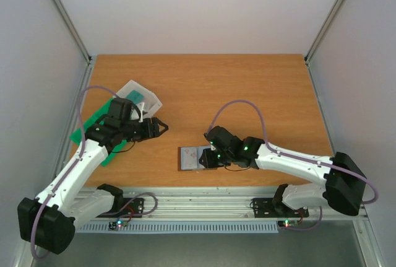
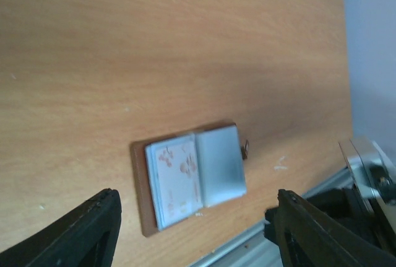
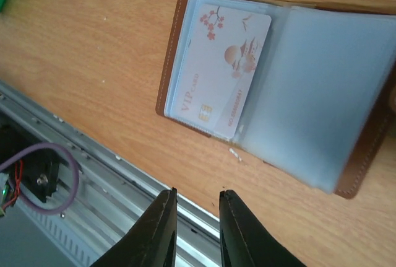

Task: Take the credit cards out of the card holder

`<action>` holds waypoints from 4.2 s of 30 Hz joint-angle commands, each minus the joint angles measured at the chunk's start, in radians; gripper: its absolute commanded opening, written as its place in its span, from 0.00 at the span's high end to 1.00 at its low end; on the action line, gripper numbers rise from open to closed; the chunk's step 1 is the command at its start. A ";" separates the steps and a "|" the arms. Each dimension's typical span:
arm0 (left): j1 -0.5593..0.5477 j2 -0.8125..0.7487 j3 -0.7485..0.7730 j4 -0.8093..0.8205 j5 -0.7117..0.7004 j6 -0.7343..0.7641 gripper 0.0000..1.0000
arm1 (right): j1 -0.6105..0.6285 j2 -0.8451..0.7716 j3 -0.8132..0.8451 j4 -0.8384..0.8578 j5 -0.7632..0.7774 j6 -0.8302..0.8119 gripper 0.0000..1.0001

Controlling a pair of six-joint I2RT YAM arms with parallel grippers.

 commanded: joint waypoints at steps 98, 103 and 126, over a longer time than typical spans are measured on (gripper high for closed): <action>-0.234 0.518 -0.413 0.772 0.078 -0.197 0.98 | -0.198 0.387 -0.134 0.537 -0.265 0.113 0.99; -0.234 0.522 -0.412 0.770 0.077 -0.195 0.98 | -0.216 0.363 -0.151 0.535 -0.274 0.115 0.99; -0.234 0.520 -0.419 0.803 0.095 -0.221 0.95 | -0.249 0.265 -0.209 0.517 -0.306 0.099 0.99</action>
